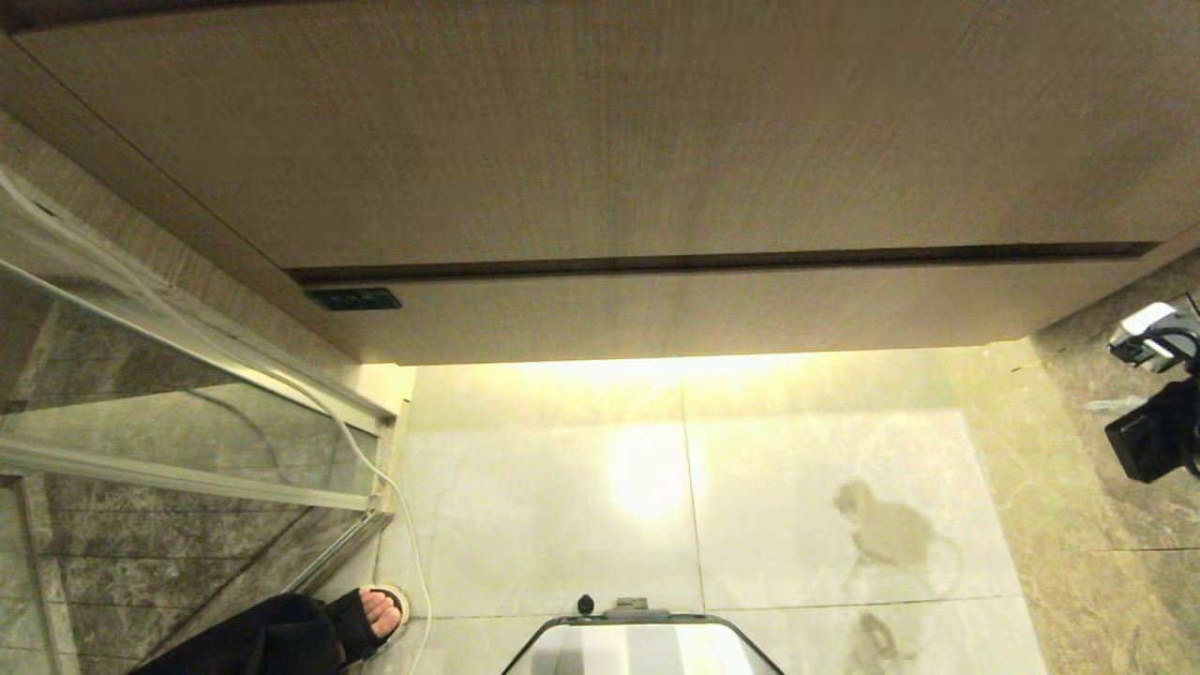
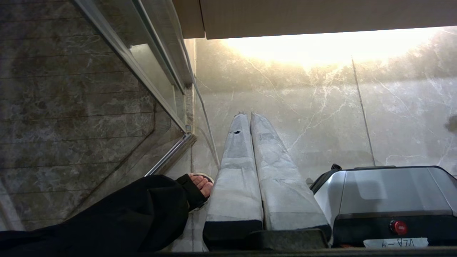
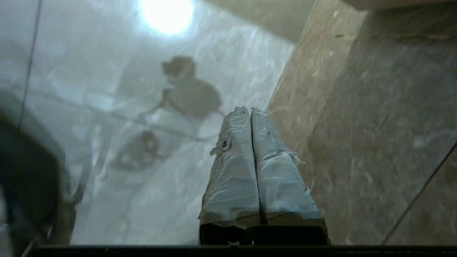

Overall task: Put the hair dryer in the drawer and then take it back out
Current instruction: Close the drawer

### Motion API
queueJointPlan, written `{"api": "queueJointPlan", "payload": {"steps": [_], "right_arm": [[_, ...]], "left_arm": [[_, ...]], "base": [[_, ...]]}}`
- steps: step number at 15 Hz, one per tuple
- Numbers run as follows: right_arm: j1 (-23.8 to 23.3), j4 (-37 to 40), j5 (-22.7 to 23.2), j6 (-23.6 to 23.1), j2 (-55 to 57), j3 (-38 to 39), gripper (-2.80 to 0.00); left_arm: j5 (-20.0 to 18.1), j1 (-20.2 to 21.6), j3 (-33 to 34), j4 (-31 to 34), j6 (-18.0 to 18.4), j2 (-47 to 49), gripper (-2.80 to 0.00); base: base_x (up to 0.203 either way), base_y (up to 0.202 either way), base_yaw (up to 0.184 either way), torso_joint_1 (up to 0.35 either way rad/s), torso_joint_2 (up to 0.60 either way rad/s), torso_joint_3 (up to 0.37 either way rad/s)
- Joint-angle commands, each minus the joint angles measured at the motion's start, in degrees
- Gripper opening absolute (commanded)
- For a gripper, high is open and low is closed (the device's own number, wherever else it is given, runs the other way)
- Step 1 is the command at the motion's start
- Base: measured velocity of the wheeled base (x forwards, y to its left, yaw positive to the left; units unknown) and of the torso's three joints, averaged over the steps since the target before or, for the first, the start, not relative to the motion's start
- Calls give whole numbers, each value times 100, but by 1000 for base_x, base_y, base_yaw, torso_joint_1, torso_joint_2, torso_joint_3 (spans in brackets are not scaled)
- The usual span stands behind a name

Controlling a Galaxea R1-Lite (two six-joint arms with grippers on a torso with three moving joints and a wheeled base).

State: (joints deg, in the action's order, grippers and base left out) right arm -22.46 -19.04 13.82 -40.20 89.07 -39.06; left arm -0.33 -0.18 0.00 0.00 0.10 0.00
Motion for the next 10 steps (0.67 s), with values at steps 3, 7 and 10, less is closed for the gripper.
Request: {"api": "queueJointPlan", "payload": {"steps": [3, 7, 10], "right_arm": [[11, 1859, 18, -151, -1685, 136, -280], [245, 4002, 88, -1135, -2762, -535, -280], [792, 4863, 1456, -3770, -2603, -1193, -280]], "left_arm": [[-2, 1, 7, 0, -1, 0, -280], [-2, 1, 9, 0, -1, 0, -280], [-2, 1, 9, 0, -1, 0, -280]], "base": [[0, 0, 0, 0, 0, 0], [0, 0, 0, 0, 0, 0], [0, 0, 0, 0, 0, 0]]}}
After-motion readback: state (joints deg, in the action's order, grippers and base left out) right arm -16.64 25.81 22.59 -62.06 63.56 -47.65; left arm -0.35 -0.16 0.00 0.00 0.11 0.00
